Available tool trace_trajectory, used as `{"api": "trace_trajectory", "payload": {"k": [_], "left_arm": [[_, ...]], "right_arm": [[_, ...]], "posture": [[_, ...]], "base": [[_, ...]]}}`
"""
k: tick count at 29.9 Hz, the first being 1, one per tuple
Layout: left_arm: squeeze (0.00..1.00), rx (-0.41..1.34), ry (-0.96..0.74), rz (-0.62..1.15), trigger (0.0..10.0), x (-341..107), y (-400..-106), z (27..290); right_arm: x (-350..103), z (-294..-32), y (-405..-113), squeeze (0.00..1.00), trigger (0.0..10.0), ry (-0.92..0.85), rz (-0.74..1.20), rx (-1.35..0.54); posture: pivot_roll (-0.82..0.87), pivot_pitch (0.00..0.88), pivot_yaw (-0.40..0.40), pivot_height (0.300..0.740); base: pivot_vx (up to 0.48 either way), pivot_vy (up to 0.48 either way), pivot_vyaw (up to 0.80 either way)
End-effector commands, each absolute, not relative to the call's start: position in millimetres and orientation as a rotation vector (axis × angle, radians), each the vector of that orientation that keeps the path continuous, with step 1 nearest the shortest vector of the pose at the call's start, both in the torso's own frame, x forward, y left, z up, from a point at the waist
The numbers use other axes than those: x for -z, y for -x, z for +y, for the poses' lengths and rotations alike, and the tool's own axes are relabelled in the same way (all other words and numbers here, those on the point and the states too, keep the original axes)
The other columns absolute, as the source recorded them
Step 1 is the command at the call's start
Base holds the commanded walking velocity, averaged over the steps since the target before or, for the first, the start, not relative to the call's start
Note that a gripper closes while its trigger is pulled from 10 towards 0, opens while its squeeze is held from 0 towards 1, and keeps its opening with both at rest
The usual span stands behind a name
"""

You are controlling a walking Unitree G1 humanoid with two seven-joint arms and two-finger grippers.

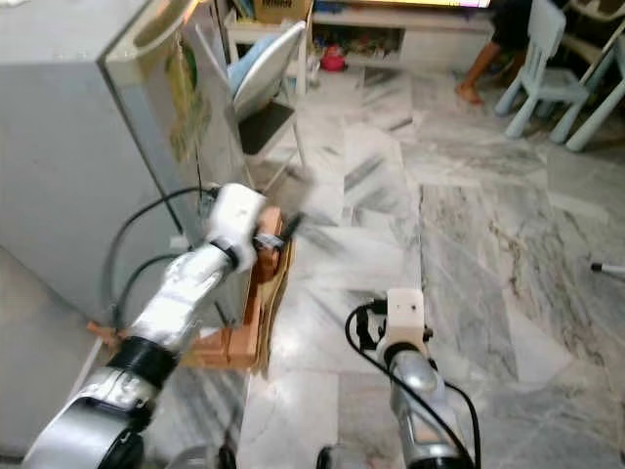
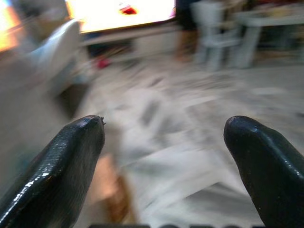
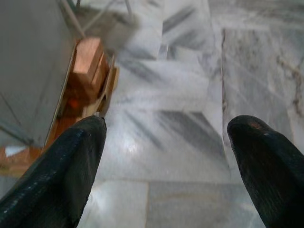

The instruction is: Restocking fridge

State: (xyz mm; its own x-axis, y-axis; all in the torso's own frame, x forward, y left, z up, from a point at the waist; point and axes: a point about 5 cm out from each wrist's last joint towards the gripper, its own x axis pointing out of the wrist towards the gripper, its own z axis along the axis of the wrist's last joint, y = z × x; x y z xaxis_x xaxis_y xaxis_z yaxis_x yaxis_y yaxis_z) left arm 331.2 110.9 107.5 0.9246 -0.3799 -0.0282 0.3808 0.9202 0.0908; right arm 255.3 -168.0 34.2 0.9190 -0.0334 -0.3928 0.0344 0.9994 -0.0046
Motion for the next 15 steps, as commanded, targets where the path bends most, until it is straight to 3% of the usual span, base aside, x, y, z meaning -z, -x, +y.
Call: {"api": "trace_trajectory", "payload": {"k": [1,7,10,15], "left_arm": [[0.00,0.346,-0.092,0.002,10.0,-106.5,-326.5,120.1],[0.00,0.221,-0.098,0.032,10.0,-86.2,-275.7,153.4],[0.00,0.208,-0.107,0.041,10.0,-85.0,-267.4,157.5],[0.00,0.066,-0.132,0.063,10.0,-82.0,-241.2,187.8]], "right_arm": [[-43.2,-170.3,-257.9,0.00,10.0,-0.003,0.353,0.045],[-53.3,-176.9,-260.7,0.00,10.0,-0.011,0.284,0.065],[-52.9,-177.6,-260.2,0.00,10.0,-0.010,0.286,0.064],[-52.4,-178.8,-259.6,0.00,10.0,-0.001,0.278,0.058]], "posture": [[-0.02,0.057,0.007,0.740],[0.00,0.058,-0.004,0.740],[0.00,0.060,-0.005,0.740],[0.02,0.060,-0.015,0.740]], "base": [[0.000,0.000,0.00],[0.191,0.000,0.00],[0.301,0.000,0.00],[0.324,0.000,0.00]]}}
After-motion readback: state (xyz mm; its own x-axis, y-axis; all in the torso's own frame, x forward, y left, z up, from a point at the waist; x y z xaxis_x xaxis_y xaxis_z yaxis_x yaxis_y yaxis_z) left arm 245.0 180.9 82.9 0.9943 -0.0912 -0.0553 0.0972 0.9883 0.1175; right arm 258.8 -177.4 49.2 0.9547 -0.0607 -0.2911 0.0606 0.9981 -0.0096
